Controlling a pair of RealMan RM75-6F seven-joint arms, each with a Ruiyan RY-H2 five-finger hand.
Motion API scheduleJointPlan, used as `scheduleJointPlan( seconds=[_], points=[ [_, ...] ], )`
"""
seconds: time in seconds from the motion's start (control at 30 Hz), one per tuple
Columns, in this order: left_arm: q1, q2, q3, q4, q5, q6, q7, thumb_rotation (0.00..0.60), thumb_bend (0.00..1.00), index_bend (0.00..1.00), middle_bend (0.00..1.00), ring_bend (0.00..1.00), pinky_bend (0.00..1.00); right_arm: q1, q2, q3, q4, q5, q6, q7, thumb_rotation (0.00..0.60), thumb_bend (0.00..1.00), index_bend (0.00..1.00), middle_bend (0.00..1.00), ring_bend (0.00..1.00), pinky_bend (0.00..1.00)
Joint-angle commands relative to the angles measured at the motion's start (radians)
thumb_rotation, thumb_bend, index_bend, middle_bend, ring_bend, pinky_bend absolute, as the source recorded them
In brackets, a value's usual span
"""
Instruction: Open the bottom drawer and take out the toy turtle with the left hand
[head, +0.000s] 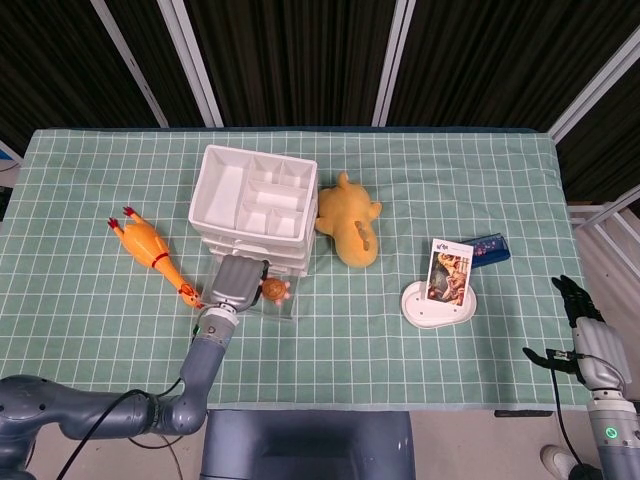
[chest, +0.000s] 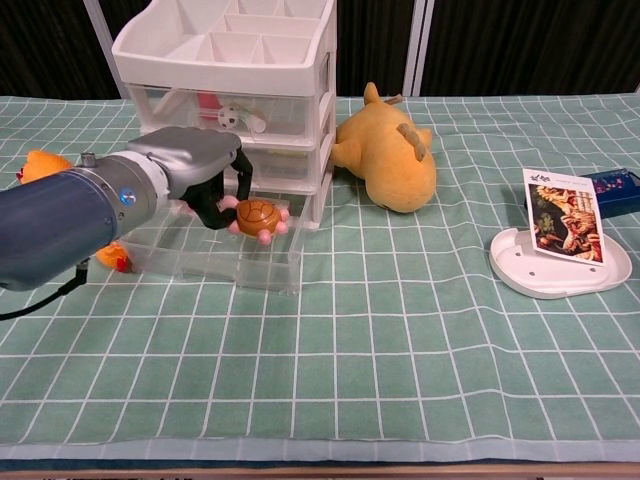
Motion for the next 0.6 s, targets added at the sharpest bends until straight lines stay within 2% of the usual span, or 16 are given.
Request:
scheduleJointPlan(
  seconds=[0.03,0.23,0.37,0.6],
  points=[
    [0.023,0.048,-0.002,-0.086,0.041,0.048,-0.006,0.6,0.46,0.58,1.0,1.0,1.0,0.0,0.0,0.0,0.0,-0.001,0.001,-0.001,0.6,0.1,0.0,0.0,0.0,0.18],
    [0.072,0.117,0.029,-0.222,0.08,0.121,0.001,0.6,0.46,0.58,1.0,1.0,1.0,0.0,-0.001,-0.001,0.001,-0.003,0.004,-0.009,0.6,0.1,0.0,0.0,0.0,0.18],
    [0.112,0.163,0.068,-0.319,0.116,0.167,0.002,0.6,0.46,0.58,1.0,1.0,1.0,-0.001,-0.004,-0.001,0.002,-0.003,0.007,-0.017,0.6,0.1,0.0,0.0,0.0,0.18],
    [0.188,0.245,0.188,-0.47,0.199,0.225,0.019,0.6,0.46,0.58,1.0,1.0,1.0,-0.003,-0.005,-0.001,-0.002,0.0,0.011,-0.027,0.6,0.1,0.0,0.0,0.0,0.18]
  ],
)
